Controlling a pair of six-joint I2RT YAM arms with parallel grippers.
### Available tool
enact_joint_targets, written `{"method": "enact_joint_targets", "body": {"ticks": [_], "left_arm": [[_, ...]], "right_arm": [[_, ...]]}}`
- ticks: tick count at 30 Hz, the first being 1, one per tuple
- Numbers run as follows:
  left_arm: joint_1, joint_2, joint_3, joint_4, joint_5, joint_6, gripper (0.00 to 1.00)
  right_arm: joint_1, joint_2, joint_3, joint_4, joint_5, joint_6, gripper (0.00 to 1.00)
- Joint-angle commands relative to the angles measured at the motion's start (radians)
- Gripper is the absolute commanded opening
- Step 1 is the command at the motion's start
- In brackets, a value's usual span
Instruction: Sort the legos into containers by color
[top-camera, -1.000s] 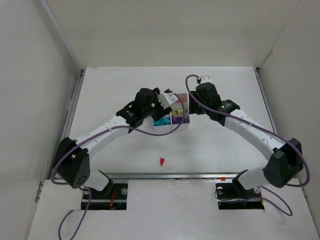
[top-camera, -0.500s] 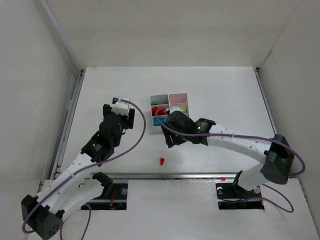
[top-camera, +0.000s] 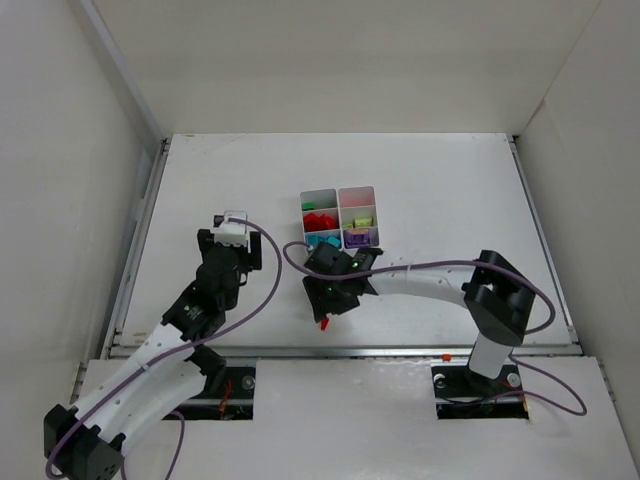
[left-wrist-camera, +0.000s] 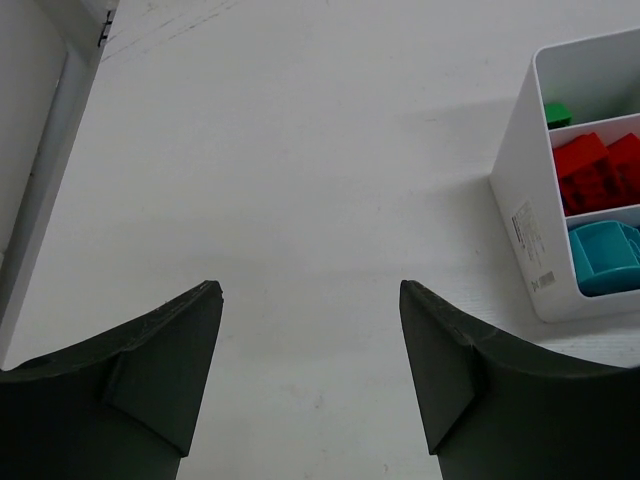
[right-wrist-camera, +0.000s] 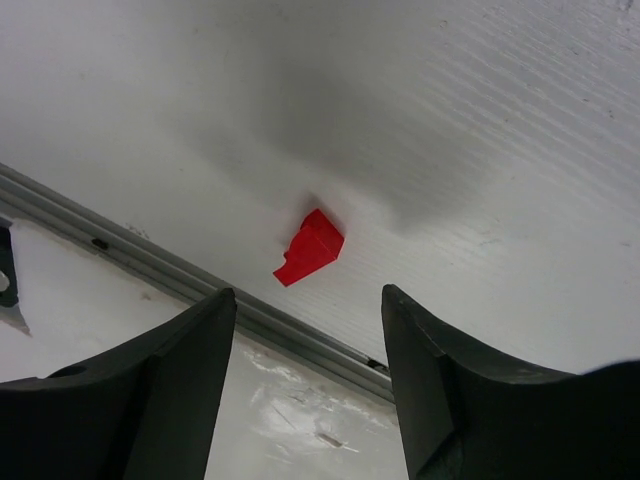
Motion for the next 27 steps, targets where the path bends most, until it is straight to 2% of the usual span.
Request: {"method": "enact_joint_targets", "body": {"ticks": [1,8,10,12,13,16,21,25,27], "left_arm": [[0.014,-0.036,-0.018,0.033,0.007,-0.044,0.69],[0.034,-0.058,-0.027,0.033,0.050,-0.044,0.69],[0.043,-0.069,-0.027,0.033,0.050,-0.044,0.69],[0.052,-0.078,-0.027,0.023,0.050,-0.044,0.69],[0.052,-0.078,-0.027,0.023,0.060,-0.044,0.69],[0.052,-0.078,-0.036,0.023,0.070,-0.044,0.69],[0.052,-0.078,-0.036,0.023,0.070,-0.044,0.69],[0.071,-0.087,-0.045,0.033,0.061,-0.044,0.70],[0.080,-0.087,-0.045,0.042,0.061,-0.044,0.70]], "right_arm": [[0.007,0.063,0.045,0.027,-0.021,0.045,0.65],[0.019,0.137,0.096,-0.023,0.020,0.054,0.58],[0.019,0.146,0.096,-0.034,0.037,0.065,0.51],[0.019,0.133,0.096,-0.034,0.066,0.075,0.40],[0.019,0.120,0.096,-0.025,0.066,0.075,0.24],[0.019,0.111,0.108,-0.025,0.086,0.065,0.00],[0.019,0.057,0.180,-0.076,0.168,0.039,0.00],[0.007,0.024,0.361,-0.154,0.336,-0.014,0.00],[-0.014,0.063,0.485,-0.172,0.388,-0.047,0.00]]}}
